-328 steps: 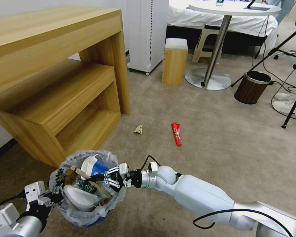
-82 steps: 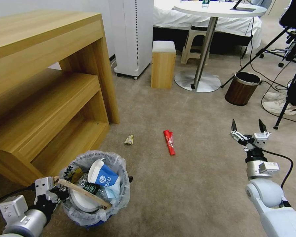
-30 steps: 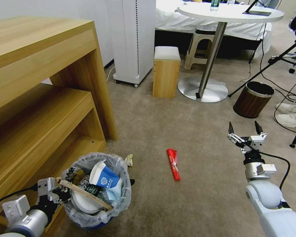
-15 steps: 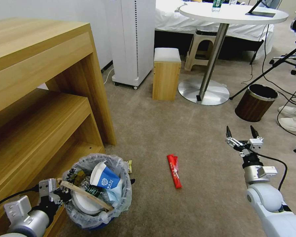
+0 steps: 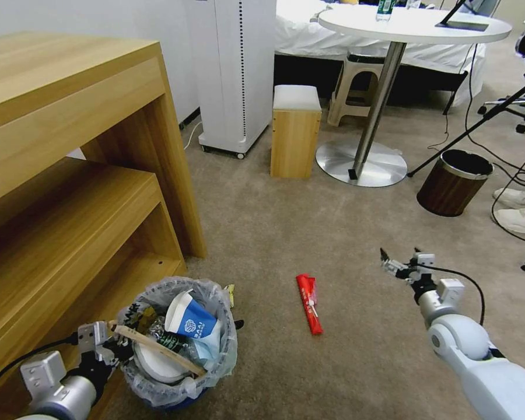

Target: Pick up the trash bin and place the garbage on the floor into it.

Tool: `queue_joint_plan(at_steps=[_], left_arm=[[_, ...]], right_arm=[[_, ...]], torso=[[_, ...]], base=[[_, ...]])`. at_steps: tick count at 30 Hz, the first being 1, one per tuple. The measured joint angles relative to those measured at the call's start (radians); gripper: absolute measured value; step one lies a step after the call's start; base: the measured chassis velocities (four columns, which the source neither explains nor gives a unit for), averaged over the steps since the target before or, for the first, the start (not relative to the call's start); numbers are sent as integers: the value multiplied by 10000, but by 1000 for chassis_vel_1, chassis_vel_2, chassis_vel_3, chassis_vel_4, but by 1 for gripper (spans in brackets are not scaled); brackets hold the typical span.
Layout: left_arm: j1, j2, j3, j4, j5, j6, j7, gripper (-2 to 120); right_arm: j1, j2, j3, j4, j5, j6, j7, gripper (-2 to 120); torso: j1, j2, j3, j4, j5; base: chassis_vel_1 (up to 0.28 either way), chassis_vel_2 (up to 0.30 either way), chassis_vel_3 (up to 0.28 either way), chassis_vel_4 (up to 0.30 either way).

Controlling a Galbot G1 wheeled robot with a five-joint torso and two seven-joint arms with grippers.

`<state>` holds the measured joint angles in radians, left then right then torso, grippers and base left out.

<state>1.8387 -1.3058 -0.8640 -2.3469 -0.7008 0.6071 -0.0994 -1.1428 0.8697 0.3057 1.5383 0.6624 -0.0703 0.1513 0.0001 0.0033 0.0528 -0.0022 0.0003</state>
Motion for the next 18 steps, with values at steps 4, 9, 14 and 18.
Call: queue_joint_plan(at_steps=[4, 9, 14, 18], left_arm=[[-37, -46, 17, 85, 44, -29, 22, 1], [-29, -159, 33, 166, 167, -93, 69, 1], [-37, -250, 49, 185, 254, -132, 79, 1], [34, -373, 55, 216, 376, -182, 114, 1]], right_arm=[[174, -21, -429, 123, 385, -900, -55, 100], [300, -38, -633, 406, 907, -2204, -324, 100], [481, -116, -894, 299, 1319, -3432, -1037, 100], [971, 101, -1436, -201, 1613, -3754, -1413, 100]], torso=[[0, 0, 0, -1, -3], [0, 0, -1, 0, -4], [0, 0, -1, -5, -5], [0, 0, -1, 0, -3]], base=[[0, 0, 0, 0], [0, 0, 0, 0], [0, 0, 0, 0], [0, 0, 0, 0]])
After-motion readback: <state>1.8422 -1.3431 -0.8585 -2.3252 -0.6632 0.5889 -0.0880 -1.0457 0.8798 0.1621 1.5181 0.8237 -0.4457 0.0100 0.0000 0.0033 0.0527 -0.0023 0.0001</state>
